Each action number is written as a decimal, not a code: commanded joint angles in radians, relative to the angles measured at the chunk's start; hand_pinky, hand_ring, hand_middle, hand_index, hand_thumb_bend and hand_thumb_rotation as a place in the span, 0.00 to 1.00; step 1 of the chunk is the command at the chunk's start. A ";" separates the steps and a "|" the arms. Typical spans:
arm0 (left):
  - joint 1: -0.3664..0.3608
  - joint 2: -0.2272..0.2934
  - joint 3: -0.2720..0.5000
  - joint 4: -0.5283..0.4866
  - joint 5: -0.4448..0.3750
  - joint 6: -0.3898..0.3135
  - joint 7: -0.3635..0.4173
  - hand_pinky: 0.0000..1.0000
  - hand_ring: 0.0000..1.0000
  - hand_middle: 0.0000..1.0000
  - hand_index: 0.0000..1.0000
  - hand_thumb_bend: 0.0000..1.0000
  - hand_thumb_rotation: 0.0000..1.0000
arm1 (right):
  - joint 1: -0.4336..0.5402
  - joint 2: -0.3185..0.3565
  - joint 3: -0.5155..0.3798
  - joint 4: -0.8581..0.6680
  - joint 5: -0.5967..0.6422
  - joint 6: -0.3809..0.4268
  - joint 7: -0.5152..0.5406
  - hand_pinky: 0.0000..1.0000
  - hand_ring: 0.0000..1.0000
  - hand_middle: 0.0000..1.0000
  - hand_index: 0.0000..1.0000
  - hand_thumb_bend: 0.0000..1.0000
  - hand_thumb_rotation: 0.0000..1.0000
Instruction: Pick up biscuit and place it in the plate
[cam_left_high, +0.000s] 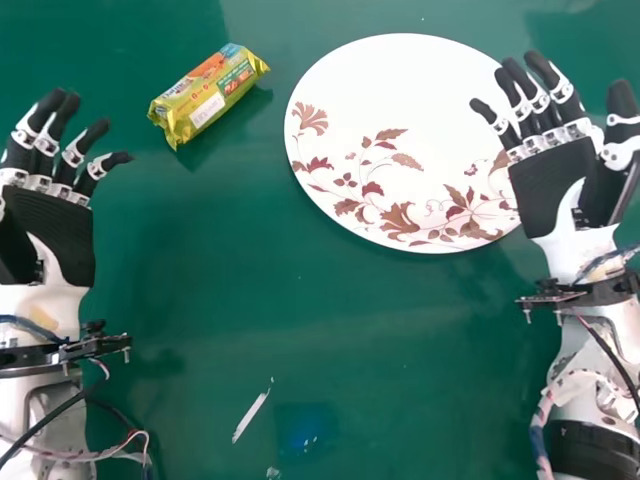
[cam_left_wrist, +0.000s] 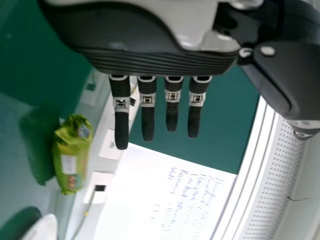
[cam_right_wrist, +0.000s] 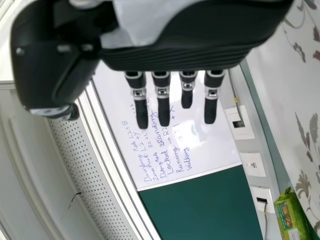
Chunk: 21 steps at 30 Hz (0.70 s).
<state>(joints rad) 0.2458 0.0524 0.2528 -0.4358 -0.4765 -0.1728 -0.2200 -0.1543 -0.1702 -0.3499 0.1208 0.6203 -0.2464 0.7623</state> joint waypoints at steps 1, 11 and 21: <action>0.012 0.001 0.001 -0.031 -0.014 0.006 0.002 0.60 0.80 0.90 0.82 1.00 0.62 | 0.042 0.019 0.012 0.006 -0.001 0.005 -0.010 0.85 0.92 0.89 0.86 0.77 0.32; 0.017 -0.006 -0.007 -0.044 -0.030 -0.005 -0.017 0.57 0.77 0.88 0.82 1.00 0.64 | 0.039 0.007 0.003 0.019 0.003 -0.007 -0.002 0.87 0.93 0.90 0.88 0.80 0.34; 0.028 0.001 -0.016 -0.050 0.011 -0.021 -0.023 0.57 0.78 0.88 0.83 1.00 0.63 | 0.043 0.007 0.004 0.013 0.010 0.000 0.006 0.89 0.94 0.90 0.86 0.73 0.32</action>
<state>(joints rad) 0.2535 0.0478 0.2428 -0.4709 -0.4815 -0.1759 -0.2341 -0.1476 -0.1773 -0.3467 0.1100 0.6183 -0.2473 0.7647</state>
